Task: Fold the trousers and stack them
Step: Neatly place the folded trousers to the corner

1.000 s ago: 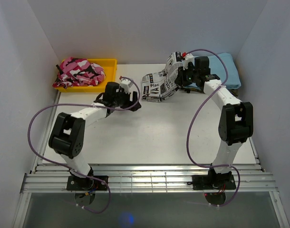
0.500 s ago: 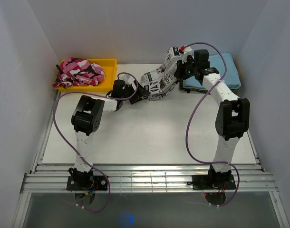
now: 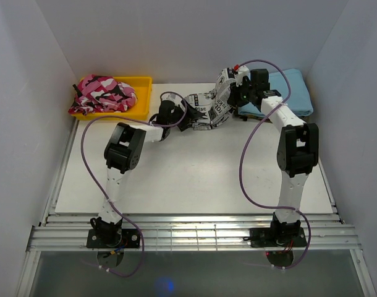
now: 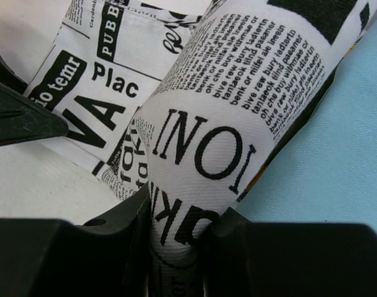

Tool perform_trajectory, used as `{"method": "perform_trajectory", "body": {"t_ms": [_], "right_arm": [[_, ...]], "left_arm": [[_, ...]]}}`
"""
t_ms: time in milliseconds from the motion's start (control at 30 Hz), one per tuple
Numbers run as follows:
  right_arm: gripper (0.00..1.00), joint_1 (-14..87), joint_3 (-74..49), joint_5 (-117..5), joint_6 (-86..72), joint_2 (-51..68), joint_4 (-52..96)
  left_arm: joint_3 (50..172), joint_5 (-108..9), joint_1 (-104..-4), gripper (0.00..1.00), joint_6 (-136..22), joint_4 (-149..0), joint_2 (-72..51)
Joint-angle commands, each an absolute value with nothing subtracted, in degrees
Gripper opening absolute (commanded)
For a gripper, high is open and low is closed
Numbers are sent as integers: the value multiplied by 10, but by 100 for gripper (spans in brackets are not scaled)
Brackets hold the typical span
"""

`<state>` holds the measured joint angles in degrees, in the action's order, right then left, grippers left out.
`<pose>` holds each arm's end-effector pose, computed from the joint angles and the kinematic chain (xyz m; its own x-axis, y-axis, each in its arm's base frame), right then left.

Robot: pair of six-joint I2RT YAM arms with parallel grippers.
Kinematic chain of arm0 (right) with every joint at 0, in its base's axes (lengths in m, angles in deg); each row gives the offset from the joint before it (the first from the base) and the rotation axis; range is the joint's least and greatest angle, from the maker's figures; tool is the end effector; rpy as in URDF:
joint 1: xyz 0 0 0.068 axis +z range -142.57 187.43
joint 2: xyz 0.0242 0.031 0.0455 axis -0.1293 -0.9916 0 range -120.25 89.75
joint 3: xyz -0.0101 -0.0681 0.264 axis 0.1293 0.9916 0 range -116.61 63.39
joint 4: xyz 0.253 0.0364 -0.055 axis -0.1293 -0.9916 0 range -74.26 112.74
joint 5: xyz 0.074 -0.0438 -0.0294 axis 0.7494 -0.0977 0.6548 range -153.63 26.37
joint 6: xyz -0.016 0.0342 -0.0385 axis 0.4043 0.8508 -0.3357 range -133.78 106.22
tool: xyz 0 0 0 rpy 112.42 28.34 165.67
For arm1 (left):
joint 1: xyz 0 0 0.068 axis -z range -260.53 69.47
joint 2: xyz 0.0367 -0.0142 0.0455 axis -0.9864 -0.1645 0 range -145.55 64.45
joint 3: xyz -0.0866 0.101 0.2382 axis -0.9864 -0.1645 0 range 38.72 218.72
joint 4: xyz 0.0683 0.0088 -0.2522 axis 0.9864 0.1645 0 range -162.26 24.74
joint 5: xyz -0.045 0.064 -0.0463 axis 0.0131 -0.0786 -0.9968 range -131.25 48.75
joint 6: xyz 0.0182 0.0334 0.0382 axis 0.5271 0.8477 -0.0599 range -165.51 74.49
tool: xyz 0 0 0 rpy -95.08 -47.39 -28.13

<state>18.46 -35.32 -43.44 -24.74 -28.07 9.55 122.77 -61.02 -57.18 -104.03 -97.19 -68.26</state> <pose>0.4737 0.1048 0.2661 -0.4262 -0.2649 -0.8649 -0.5572 0.8302 0.0203 0.4583 -0.2110 0.1200 -0.7535 -0.5488 -0.3621 0.0282 0.5232 -0.8517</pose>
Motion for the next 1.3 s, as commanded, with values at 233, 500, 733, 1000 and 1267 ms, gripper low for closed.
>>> {"method": "perform_trajectory", "body": {"t_ms": [233,500,733,1000,1267], "right_arm": [[8,188,-411,-419,-251,-283,157],[8,167,-427,-454,-283,-237,213],[8,130,-455,-444,-278,-227,256],[8,82,-485,-452,-246,-220,312],[8,23,-477,-453,-233,-199,337]], "left_arm": [[1316,-535,-539,3,-1005,-814,-741],[1373,-553,-548,0,-914,-882,-715],[1396,-577,-543,0,-900,-961,-718],[1513,-635,-526,0,-884,-990,-772],[1706,-643,-482,0,-882,-1019,-881]]}}
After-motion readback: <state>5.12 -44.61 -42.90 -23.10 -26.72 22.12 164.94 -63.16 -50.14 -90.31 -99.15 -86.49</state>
